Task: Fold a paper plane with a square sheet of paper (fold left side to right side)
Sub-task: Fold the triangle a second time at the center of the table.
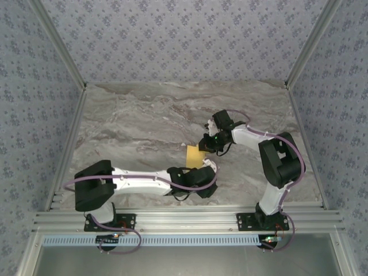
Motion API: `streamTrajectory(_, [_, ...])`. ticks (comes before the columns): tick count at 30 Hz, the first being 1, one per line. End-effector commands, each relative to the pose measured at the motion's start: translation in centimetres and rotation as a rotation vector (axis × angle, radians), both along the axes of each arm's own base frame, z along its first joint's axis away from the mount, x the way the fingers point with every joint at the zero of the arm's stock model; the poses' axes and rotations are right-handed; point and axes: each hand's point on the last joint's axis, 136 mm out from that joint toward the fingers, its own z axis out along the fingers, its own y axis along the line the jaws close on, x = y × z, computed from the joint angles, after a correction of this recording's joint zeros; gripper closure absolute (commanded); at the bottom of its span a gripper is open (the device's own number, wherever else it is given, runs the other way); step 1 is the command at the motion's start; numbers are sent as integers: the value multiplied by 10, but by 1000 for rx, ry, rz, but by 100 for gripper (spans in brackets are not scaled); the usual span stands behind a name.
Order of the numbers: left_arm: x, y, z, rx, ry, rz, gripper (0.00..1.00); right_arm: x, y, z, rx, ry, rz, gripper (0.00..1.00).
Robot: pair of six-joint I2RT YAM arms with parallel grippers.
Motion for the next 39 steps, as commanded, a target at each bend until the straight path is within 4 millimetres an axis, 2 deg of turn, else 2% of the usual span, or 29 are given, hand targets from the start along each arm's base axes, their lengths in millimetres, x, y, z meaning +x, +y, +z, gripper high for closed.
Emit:
streamTrajectory(1, [11,11,2,112,-100,70,33,1,2,3,12,21,10,89])
streamTrajectory(11, [6,13,-15,240,-117,72,33,2,4,1,19,27,8,89])
streamTrajectory(17, [9,15,-22,285,-130,76,39,2,5,2,24,27,8,89])
streamTrajectory(20, [9,14,-23,290,-131,73,47,2,5,2,25,28,8,89])
streamTrajectory(28, [9,15,-19,265,-136,71,80,3,4,1,13,27,4,88])
streamTrajectory(34, [9,17,-13,233,-140,74,99,3,4,-1,10,25,7,87])
streamTrajectory(39, [11,17,-10,188,-113,76,100,5,7,5,27,8,17,83])
